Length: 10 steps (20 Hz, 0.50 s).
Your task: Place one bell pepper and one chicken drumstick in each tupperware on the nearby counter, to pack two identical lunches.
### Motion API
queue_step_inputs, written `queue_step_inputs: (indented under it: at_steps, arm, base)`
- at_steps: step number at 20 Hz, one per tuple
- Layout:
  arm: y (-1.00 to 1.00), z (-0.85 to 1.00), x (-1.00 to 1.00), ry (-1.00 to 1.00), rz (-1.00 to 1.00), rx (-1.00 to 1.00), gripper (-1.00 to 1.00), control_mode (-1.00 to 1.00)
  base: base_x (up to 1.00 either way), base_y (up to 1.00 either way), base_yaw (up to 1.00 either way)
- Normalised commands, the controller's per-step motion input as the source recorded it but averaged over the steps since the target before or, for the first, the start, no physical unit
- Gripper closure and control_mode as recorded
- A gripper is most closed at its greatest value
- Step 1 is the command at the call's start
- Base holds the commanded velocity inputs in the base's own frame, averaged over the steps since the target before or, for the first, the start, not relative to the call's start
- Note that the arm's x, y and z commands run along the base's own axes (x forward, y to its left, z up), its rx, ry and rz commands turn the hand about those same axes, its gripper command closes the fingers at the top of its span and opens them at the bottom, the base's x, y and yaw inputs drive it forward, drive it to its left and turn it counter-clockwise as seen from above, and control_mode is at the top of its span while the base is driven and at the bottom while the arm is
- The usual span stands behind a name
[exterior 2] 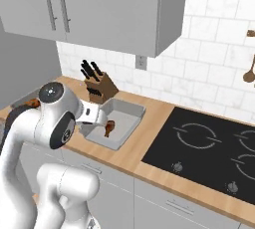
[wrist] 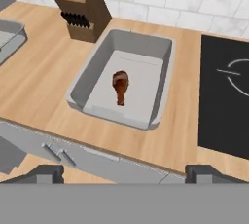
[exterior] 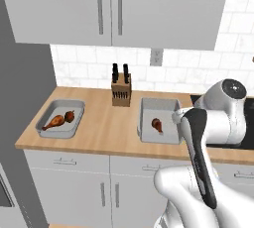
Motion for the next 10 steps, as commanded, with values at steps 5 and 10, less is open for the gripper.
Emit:
queue_step_inputs:
  at_steps: [5, 10]
  arm:
    - [-0.02, 0.55, -0.80, -0.01, -0.01, 0.00, -1.00, 1.00]
    - [0.00, 0.00, 0.00, 0.00, 0.00, 0.00, -1.00, 1.00]
  base:
    - [-0.18, 0.00, 0.00]
    - [-0.77, 0.18, 0.00]
